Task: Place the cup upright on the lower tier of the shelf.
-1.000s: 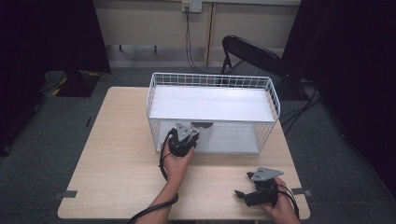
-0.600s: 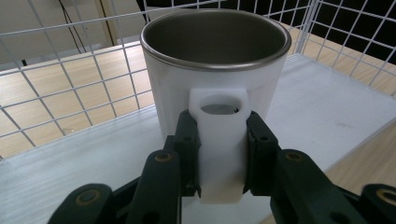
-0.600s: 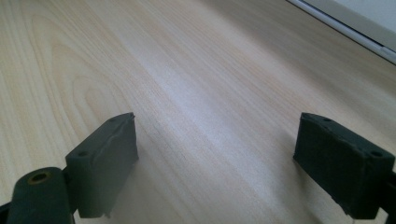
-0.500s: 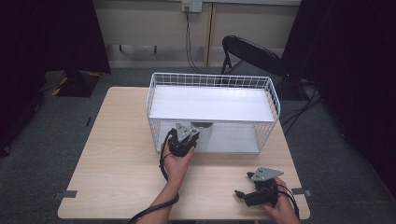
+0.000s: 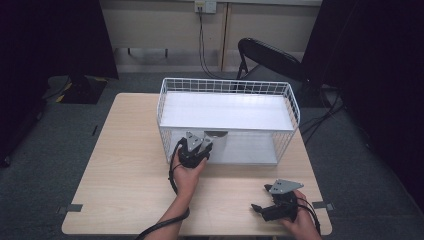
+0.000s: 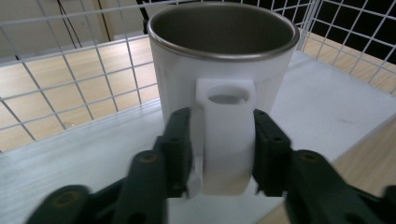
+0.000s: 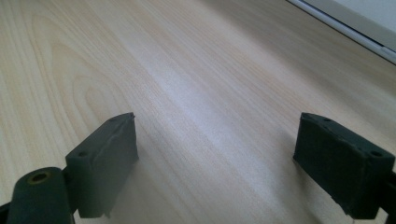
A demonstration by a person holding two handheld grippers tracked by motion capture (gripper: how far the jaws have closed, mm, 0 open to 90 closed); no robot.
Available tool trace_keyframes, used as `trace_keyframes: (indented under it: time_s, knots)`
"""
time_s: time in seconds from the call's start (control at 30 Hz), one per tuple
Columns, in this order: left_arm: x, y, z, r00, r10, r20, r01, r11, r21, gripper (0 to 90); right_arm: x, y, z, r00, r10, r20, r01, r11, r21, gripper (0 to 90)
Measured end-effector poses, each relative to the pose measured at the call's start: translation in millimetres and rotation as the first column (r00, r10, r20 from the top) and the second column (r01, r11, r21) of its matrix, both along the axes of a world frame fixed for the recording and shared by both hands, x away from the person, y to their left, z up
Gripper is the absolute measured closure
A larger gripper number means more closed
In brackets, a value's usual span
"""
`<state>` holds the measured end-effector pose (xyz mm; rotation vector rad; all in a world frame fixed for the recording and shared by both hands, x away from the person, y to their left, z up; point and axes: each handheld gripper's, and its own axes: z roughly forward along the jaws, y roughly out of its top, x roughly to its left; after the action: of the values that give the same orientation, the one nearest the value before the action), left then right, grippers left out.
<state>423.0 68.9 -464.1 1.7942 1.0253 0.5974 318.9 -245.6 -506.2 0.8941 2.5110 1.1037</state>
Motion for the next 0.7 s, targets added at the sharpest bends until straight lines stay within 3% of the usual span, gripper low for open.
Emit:
trace_keyframes:
  time_s: [0.2, 0.47, 0.57, 0.7]
  knots:
    - [-3.9, 4.6, -3.0, 0.9997, 0.002, -0.023, -0.002, 1.0000, 0.003, 42.2, 0.0, 0.0, 0.0, 1.0000, 0.000, 0.000, 0.000, 1.000, 0.000, 12.3]
    - [-18.0, 18.4, -1.5, 0.9993, 0.030, -0.023, -0.030, 0.9995, 0.012, 43.7, 0.0, 0.0, 0.0, 1.0000, 0.000, 0.000, 0.000, 1.000, 0.000, 12.3]
    - [-20.5, 27.4, 0.5, 0.9984, 0.056, -0.004, -0.055, 0.9982, 0.024, 47.4, -0.2, 0.0, 0.0, 1.0000, -0.001, 0.000, 0.001, 1.000, 0.000, 12.2]
    - [-21.7, 31.7, 0.5, 0.9979, 0.064, -0.010, -0.064, 0.9977, 0.023, 47.0, -0.2, 0.1, -0.1, 1.0000, -0.001, 0.001, 0.001, 1.000, 0.001, 12.3]
